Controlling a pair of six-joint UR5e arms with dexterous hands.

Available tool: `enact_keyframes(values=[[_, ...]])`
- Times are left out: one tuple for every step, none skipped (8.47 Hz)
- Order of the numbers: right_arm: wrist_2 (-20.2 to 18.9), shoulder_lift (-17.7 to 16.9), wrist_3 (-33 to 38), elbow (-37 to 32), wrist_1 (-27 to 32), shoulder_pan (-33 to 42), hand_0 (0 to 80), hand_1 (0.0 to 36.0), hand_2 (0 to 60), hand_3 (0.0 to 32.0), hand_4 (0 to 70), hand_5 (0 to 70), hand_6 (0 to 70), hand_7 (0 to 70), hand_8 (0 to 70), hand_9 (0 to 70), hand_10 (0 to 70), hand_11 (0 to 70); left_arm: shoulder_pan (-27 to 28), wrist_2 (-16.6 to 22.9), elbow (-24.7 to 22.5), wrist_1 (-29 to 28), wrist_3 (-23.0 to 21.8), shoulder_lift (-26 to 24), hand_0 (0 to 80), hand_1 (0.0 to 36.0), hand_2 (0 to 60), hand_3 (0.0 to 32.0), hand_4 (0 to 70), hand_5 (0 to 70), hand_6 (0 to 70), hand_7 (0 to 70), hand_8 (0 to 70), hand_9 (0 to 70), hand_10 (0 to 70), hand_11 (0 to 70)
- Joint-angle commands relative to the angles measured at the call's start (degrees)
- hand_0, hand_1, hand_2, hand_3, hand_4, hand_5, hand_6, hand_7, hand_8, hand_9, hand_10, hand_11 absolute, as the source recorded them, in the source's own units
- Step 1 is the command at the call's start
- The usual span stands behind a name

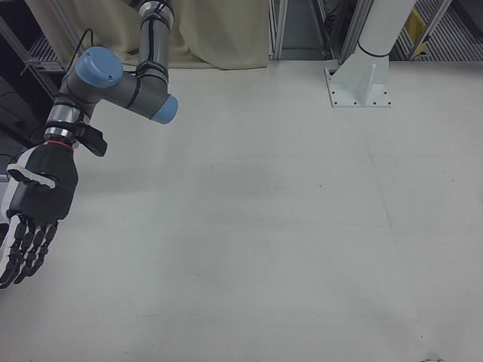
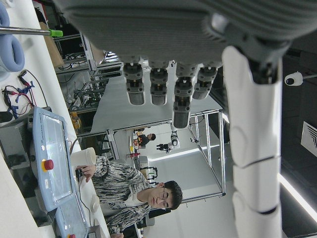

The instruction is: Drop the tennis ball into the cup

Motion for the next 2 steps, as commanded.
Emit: enact_keyframes(values=[[0.00, 0.04, 0.00, 0.00, -0.02, 0.00, 0.0, 0.0, 0.0, 0.0, 0.0, 0.0, 0.0, 0.0, 0.0, 0.0, 0.0, 0.0, -0.32, 0.13, -0.46, -0.01, -0.41, 0.78, 61.3, 23.9, 1.1, 0.0, 11.2, 12.8, 28.1, 21.6, 13.5, 17.0, 11.5, 19.3], [0.00, 0.04, 0.00, 0.00, -0.02, 0.00, 0.0, 0.0, 0.0, 0.0, 0.0, 0.0, 0.0, 0.0, 0.0, 0.0, 0.0, 0.0, -0.23, 0.13, -0.46, -0.09, -0.50, 0.78, 62.1, 24.4, 0.4, 0.0, 10.9, 12.5, 26.0, 21.9, 12.9, 16.9, 11.4, 19.1]])
